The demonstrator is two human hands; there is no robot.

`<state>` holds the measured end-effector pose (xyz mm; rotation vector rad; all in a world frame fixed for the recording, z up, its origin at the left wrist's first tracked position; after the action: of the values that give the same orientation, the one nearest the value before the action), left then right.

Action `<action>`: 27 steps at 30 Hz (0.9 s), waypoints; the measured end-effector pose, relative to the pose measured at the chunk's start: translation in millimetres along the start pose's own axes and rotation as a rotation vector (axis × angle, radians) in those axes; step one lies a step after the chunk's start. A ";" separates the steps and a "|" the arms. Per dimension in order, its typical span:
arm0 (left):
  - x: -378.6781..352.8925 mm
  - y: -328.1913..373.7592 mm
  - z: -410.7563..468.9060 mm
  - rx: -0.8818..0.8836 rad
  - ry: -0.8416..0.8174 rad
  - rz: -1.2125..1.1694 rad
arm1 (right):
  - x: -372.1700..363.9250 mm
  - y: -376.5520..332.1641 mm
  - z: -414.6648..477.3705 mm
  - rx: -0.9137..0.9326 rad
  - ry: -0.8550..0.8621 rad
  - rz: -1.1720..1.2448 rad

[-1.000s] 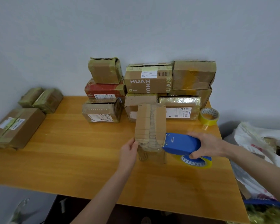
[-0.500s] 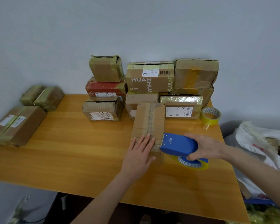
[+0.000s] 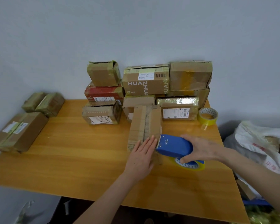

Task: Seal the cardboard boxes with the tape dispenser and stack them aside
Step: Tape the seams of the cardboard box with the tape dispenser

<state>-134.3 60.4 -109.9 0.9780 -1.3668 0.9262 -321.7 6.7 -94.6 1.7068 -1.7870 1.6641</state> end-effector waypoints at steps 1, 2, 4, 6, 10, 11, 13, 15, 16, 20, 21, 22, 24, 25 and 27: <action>-0.6 -0.3 -0.6 0.001 -0.004 0.004 | 0.4 1.4 -1.7 0.005 0.017 -0.002; -0.4 -0.1 -0.7 0.000 -0.004 0.012 | 2.1 4.2 -3.9 0.009 0.034 0.008; 0.4 1.3 0.2 -0.009 -0.005 0.032 | 5.7 11.2 -9.9 0.011 0.057 0.057; 1.3 2.5 1.2 -0.016 0.001 0.041 | 8.6 14.5 -15.8 0.022 0.071 0.101; 4.1 2.0 0.5 -0.008 0.004 0.038 | 11.3 22.6 -24.5 0.044 0.078 0.137; 4.6 1.7 -0.2 -0.007 0.007 0.037 | 12.2 29.6 -28.0 0.032 0.071 0.134; 6.1 3.5 0.1 -0.016 0.018 0.051 | 13.7 45.3 -35.1 -0.013 0.040 0.089; 7.3 6.2 0.8 -0.018 0.026 0.058 | 11.8 52.4 -37.0 -0.056 0.014 -0.012; 7.6 6.6 1.1 -0.012 0.035 0.056 | 10.0 50.0 -33.9 -0.061 0.009 -0.077; 7.7 6.5 -0.4 -0.016 0.027 0.056 | -3.1 21.0 -8.2 -0.044 -0.034 -0.303; 7.7 6.3 -0.8 -0.017 0.029 0.059 | -6.1 14.8 -1.8 -0.044 -0.041 -0.334; 7.8 6.3 -0.8 -0.017 0.031 0.061 | -8.0 9.5 4.3 -0.042 -0.047 -0.356; 6.7 6.4 -0.6 -0.018 0.030 0.067 | -9.3 -0.3 14.0 -0.034 -0.072 -0.382; 5.9 6.0 -0.5 -0.018 0.030 0.072 | -8.3 -4.9 18.3 -0.030 -0.088 -0.398; 5.1 5.2 -0.4 -0.017 0.025 0.076 | -4.2 -10.7 25.1 -0.033 -0.115 -0.431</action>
<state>-139.0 62.3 -104.7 0.9039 -1.3965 0.9788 -298.5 -7.0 -100.7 2.0274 -1.3460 1.3709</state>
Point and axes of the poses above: each hand's wrist, its own z-axis towards the middle knuckle, its own x-axis out of the back of the hand, y = z × x, the point moved 8 cm from there along z, towards the middle knuckle, and after that the axes turned 1 degree about z, right-handed, at the moved point
